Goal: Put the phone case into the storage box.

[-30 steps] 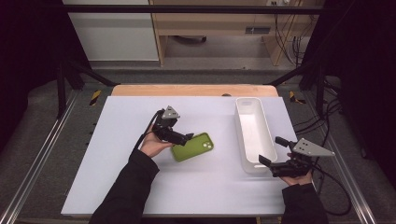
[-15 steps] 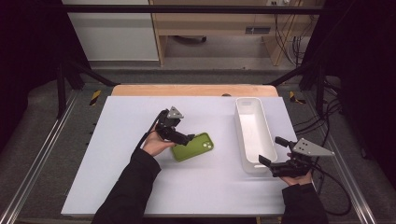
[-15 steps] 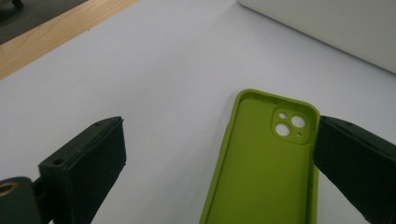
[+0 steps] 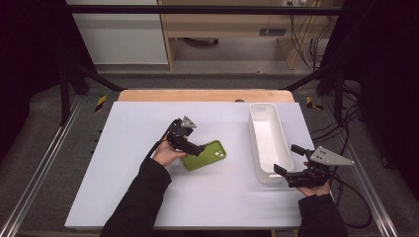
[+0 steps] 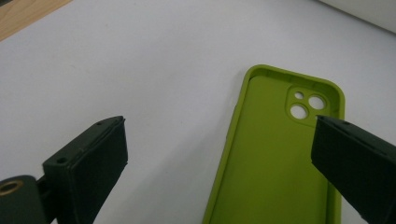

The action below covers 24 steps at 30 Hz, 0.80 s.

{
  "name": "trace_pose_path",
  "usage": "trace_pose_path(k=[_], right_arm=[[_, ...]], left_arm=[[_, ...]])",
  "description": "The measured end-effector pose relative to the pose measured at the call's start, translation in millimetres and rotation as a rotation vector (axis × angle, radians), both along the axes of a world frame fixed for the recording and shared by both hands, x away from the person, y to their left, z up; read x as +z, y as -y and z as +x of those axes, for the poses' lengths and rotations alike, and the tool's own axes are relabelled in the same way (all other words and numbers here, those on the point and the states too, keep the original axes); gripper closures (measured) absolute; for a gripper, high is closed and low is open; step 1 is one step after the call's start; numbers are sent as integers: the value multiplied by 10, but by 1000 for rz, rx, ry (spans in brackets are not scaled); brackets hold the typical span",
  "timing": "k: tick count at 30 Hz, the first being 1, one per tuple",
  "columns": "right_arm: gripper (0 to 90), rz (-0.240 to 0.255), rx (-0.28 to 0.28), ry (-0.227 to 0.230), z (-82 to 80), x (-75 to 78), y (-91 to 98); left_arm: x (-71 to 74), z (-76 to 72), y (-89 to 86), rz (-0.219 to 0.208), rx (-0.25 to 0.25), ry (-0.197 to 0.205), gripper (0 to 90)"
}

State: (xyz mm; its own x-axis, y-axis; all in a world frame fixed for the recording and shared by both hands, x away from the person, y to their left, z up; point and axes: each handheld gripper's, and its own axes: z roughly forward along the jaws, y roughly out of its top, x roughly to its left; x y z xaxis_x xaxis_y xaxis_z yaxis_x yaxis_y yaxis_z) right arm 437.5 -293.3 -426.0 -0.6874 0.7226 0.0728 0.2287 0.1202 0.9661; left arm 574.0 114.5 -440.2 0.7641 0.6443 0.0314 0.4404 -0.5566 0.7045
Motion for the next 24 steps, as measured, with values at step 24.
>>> trace_pose_path(k=[24], right_arm=[[3,-1,0,0,0,0,-1]], left_arm=[[-184,16,25,47,-1,-31,234]])
